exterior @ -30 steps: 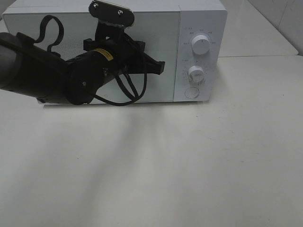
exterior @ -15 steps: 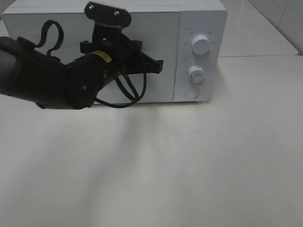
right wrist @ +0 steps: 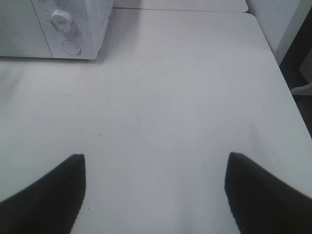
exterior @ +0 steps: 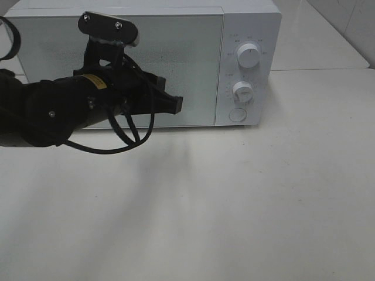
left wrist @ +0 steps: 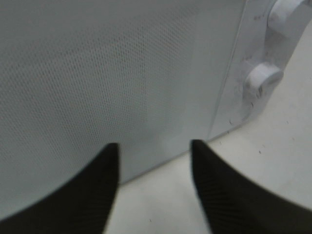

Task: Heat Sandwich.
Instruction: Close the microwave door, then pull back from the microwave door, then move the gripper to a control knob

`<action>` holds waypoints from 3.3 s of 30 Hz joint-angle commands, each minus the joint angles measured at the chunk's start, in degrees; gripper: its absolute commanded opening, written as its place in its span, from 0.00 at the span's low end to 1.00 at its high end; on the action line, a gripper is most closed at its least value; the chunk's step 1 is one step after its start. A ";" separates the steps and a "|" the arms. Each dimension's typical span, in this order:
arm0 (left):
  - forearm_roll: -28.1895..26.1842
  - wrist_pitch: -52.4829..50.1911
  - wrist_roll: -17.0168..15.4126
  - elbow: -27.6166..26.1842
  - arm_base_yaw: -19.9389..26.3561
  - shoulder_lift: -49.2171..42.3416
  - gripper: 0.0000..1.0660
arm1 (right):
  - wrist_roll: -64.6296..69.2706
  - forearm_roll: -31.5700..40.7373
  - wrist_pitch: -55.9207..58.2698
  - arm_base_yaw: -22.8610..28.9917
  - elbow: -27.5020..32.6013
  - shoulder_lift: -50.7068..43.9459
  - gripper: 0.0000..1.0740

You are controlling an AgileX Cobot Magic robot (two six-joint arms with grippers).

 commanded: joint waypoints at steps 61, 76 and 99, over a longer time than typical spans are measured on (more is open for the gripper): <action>20.74 84.05 -13.01 6.42 45.15 -45.78 0.92 | -0.57 0.17 -0.52 -0.34 0.11 -1.49 0.71; 21.20 82.96 -13.01 18.68 45.15 -70.87 0.92 | -0.57 0.17 -0.52 -0.34 0.11 -1.49 0.71; 22.75 86.40 -15.18 20.34 45.15 -102.50 0.92 | -0.57 0.17 -0.52 -0.34 0.11 -1.49 0.71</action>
